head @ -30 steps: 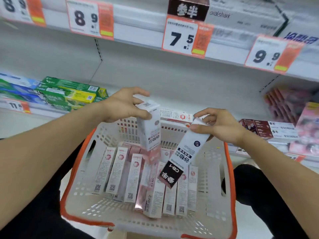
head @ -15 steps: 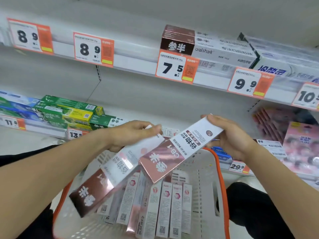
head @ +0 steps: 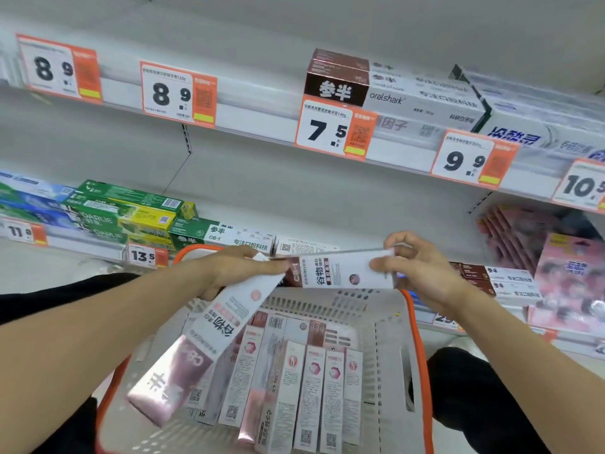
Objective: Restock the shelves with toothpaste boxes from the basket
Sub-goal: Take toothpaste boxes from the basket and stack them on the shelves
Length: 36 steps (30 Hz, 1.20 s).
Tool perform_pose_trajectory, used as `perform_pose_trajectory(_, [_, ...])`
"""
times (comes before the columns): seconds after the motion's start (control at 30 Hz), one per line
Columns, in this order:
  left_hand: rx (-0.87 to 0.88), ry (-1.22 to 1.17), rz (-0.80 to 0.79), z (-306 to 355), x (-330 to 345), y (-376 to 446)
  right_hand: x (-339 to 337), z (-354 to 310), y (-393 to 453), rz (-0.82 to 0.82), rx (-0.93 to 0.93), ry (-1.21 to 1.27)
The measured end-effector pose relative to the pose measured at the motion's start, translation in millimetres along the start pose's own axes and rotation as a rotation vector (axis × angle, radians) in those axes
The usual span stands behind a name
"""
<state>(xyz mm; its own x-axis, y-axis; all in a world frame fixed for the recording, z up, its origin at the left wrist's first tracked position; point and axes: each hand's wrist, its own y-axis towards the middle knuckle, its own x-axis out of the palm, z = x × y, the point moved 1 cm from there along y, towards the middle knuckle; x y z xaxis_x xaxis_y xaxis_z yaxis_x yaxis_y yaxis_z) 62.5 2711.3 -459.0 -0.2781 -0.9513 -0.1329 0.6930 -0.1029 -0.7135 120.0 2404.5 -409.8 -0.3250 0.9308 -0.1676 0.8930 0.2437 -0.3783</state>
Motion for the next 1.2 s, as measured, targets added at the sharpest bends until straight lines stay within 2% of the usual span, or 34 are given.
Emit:
perform_pose_trajectory(0.13, [-0.062,-0.098,-0.001,-20.1,15.8,12.6,29.2,43.6,-9.0,-0.141,0.071,-0.227])
perform_pose_trajectory(0.33, [-0.116,0.09,0.081,-76.1,31.8,32.3,45.5,125.9,-20.7,-0.338,0.127,-0.427])
perform_pose_trajectory(0.4, [-0.15,0.078,0.031,-87.7,25.8,37.8,45.9,137.3,-20.6,-0.411,0.126,-0.499])
perform_pose_trajectory(0.5, [-0.227,0.188,-0.132,-93.3,24.1,43.5,51.0,141.9,-19.9,-0.505,0.145,-0.561])
perform_pose_trajectory(0.6, [-0.281,0.286,-0.244,-93.6,34.0,44.9,61.3,139.8,-19.6,-0.555,0.286,-0.561])
perform_pose_trajectory(0.7, [-0.3,0.296,-0.245,-93.9,36.0,47.0,68.1,138.7,-20.9,-0.577,0.513,-0.527])
perform_pose_trajectory(0.77, [-0.315,0.284,-0.245,-96.9,31.4,48.8,67.1,141.2,-21.9,-0.593,0.588,-0.454])
perform_pose_trajectory(0.83, [-0.339,0.255,-0.245,-99.2,25.3,49.7,63.4,143.3,-18.9,-0.519,0.531,-0.43])
perform_pose_trajectory(0.93, [-0.335,0.242,-0.242,-104.5,20.4,52.4,57.3,140.5,-9.5,-0.332,0.295,-0.458])
perform_pose_trajectory(1.03, [-0.338,0.254,-0.22,-109.9,22.6,54.8,49.7,138.2,-1.1,-0.312,0.127,-0.504])
perform_pose_trajectory(1.1, [-0.33,0.254,-0.22,-109.5,27.2,55.0,47.4,141.2,1.3,-0.335,0.132,-0.547])
perform_pose_trajectory(1.2, [-0.303,0.255,-0.238,-102.4,31.7,51.8,45.3,148.1,1.8,-0.375,0.238,-0.631])
